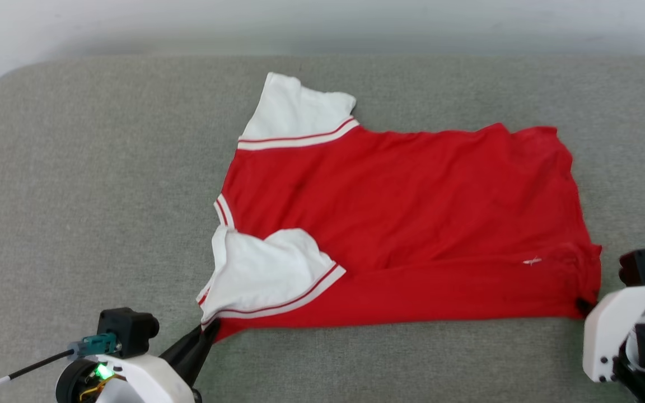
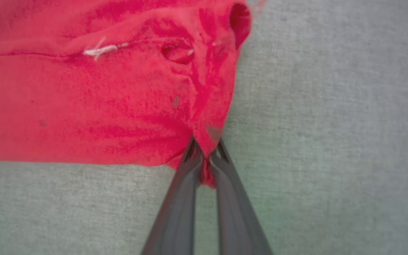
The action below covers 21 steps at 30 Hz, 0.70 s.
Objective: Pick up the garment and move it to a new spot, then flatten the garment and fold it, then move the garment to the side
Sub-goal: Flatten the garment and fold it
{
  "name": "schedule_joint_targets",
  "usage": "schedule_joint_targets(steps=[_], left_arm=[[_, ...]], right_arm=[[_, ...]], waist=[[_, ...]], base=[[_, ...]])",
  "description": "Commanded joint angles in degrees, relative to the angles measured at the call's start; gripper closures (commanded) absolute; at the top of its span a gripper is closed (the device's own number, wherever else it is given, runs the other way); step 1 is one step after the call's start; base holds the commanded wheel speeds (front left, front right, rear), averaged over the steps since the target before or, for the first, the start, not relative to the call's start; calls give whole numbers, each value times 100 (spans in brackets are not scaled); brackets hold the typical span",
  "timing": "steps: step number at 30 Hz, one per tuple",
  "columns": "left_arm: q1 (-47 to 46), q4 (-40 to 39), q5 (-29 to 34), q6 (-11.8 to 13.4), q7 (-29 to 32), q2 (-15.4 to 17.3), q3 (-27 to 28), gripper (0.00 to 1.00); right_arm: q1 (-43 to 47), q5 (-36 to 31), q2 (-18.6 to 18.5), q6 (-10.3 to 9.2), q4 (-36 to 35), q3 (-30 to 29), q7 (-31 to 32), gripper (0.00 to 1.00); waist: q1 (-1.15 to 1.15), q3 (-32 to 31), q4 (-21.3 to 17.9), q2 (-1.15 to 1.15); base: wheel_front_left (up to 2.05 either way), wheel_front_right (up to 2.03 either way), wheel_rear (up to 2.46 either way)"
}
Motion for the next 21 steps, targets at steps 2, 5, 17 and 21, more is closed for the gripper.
schedule_joint_targets(steps=[2,5,17,21], left_arm=[[127,25,-40,13,33,84,5,100],[468,-26,-164,81,139,283,-26,100],[1082,-118,-757,-144,347,306,-170,100],[967,157,-702,-241,388,166,-302,100]], right_arm=[[266,-17,-43,-10,-48,-119,83,100],[665,-1,-85,-10,-591,-394,305,100],[1821,36,25,-10,-1739,-912,1186,100],[1802,11,64,-9,-1647,-827,1193,100]], waist=[[0,-233,-123,0],[0,-420,-235,0],[0,-423,-243,0],[0,-435,-247,0]], base=[[0,0,0],[0,0,0],[0,0,0],[0,0,0]])
